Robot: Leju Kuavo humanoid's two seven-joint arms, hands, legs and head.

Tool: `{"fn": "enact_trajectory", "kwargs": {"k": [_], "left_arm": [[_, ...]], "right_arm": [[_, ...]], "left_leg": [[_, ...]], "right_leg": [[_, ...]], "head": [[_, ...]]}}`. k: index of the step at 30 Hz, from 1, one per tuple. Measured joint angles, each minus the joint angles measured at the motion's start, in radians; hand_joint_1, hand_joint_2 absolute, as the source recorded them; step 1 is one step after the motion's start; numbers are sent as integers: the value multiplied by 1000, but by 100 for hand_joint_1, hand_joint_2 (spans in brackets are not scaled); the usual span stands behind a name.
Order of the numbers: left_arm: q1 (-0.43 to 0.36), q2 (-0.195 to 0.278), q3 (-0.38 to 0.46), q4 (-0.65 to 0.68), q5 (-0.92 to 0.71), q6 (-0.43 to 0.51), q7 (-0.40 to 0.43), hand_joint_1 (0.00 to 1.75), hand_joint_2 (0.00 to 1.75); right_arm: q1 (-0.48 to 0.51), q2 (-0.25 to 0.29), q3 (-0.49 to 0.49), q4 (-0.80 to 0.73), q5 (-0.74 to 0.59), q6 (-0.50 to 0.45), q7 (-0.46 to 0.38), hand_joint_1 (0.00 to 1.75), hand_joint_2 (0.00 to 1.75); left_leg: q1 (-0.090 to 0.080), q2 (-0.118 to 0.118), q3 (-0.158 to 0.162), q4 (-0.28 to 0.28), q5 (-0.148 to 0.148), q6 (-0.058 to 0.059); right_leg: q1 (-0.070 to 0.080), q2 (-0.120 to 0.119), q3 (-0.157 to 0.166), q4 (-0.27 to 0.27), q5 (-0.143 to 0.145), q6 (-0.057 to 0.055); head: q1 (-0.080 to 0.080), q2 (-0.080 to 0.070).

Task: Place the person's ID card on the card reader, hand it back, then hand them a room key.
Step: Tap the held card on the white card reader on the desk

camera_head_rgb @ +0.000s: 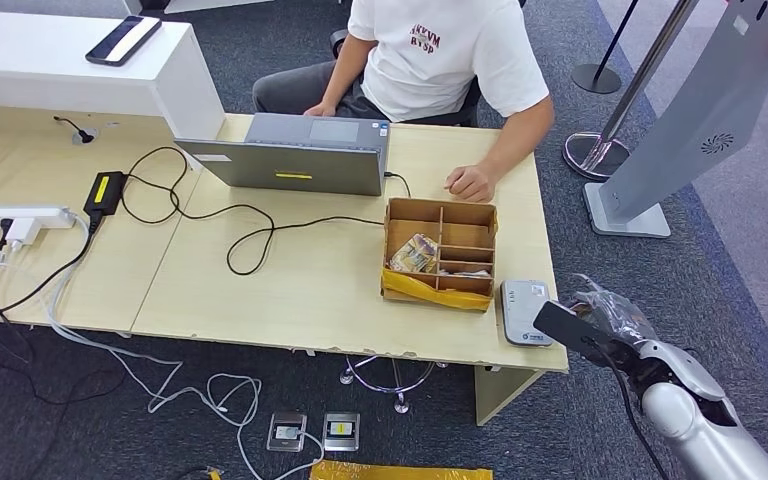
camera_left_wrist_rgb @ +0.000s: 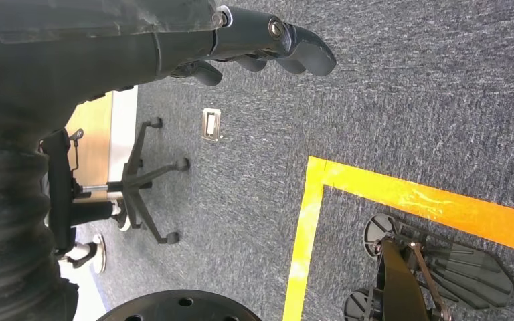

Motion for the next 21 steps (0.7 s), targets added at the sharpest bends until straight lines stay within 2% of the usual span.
{"fn": "enact_trajectory", "kwargs": {"k": [4, 6, 9, 15, 21], "left_arm": [[0, -1, 0, 0, 2, 6, 0, 0, 175], [0, -6, 0, 0, 7, 26, 0, 0, 175], [-3, -19, 0, 0, 11, 53, 1, 0, 175], [-3, -32, 1, 0, 16, 58, 5, 0, 175], [-3, -33, 11, 0, 23, 63, 7, 0, 175]], "right_arm": [[0, 2, 0, 0, 15, -22, -15, 175, 175], [-6, 19, 0, 1, 73, -107, -54, 175, 175], [-34, 79, -1, 7, 157, -224, -91, 175, 175], [-54, 135, -4, 22, 174, -241, -95, 175, 175], [-55, 160, -18, 34, 175, -241, -97, 175, 175]], "left_leg": [[0, 0, -1, 0, 0, 0], [0, 0, -1, 0, 0, 0], [0, 3, 1, 0, 0, 0], [1, -2, 0, 0, 1, -1], [1, -2, 0, 0, 1, -1]], "right_leg": [[0, 0, 0, 0, 0, 0], [0, 0, 0, 0, 0, 0], [0, 2, 0, 0, 1, -1], [1, -3, 1, 0, 0, -2], [1, -3, 1, 0, 0, -2]], "head": [[0, 0], [0, 0], [0, 0], [0, 0], [0, 0]]}}
